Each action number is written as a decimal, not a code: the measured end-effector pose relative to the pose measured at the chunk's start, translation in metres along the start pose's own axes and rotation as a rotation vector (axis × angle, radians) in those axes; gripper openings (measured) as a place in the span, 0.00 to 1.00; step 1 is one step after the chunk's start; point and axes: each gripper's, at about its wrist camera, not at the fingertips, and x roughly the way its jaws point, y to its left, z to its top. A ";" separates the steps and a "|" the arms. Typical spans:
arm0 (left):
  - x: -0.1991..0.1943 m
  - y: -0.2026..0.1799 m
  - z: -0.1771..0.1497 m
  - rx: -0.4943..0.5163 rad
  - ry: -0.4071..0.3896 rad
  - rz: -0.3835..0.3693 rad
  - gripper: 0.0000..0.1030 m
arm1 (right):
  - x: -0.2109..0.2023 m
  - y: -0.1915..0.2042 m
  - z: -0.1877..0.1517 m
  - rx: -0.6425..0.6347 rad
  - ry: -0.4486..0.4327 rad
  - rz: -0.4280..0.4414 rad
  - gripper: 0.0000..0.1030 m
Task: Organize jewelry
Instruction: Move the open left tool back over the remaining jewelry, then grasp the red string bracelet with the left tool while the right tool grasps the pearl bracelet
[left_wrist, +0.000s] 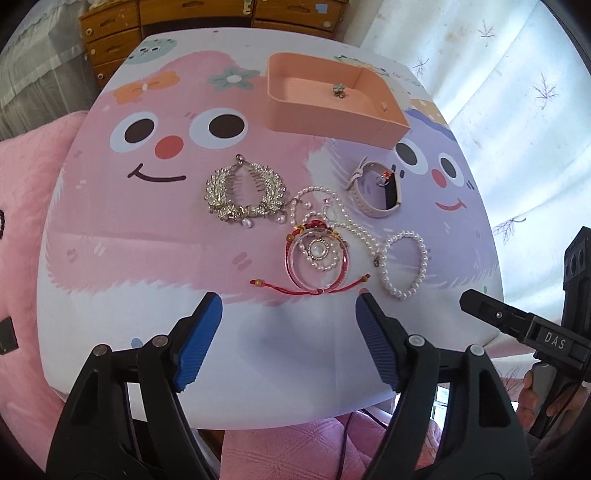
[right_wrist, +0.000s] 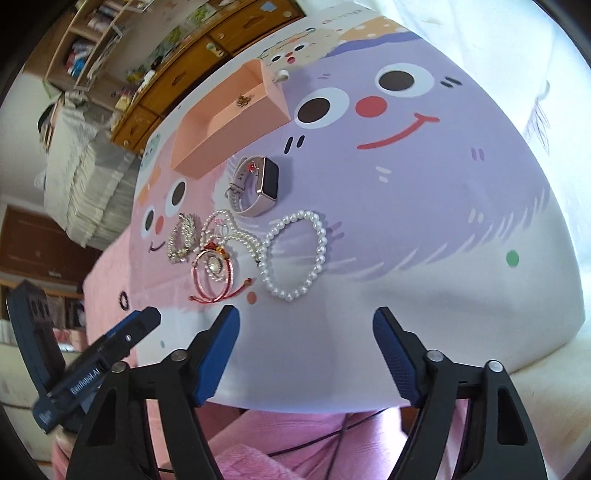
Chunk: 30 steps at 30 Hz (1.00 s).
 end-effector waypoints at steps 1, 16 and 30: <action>0.005 0.000 0.000 -0.001 0.007 0.011 0.67 | 0.002 0.001 0.002 -0.014 0.002 -0.018 0.65; 0.064 -0.002 0.020 -0.024 0.084 0.000 0.38 | 0.047 0.020 0.027 -0.156 0.069 -0.078 0.31; 0.084 -0.016 0.045 0.065 0.120 0.003 0.05 | 0.076 0.032 0.052 -0.183 0.093 -0.185 0.09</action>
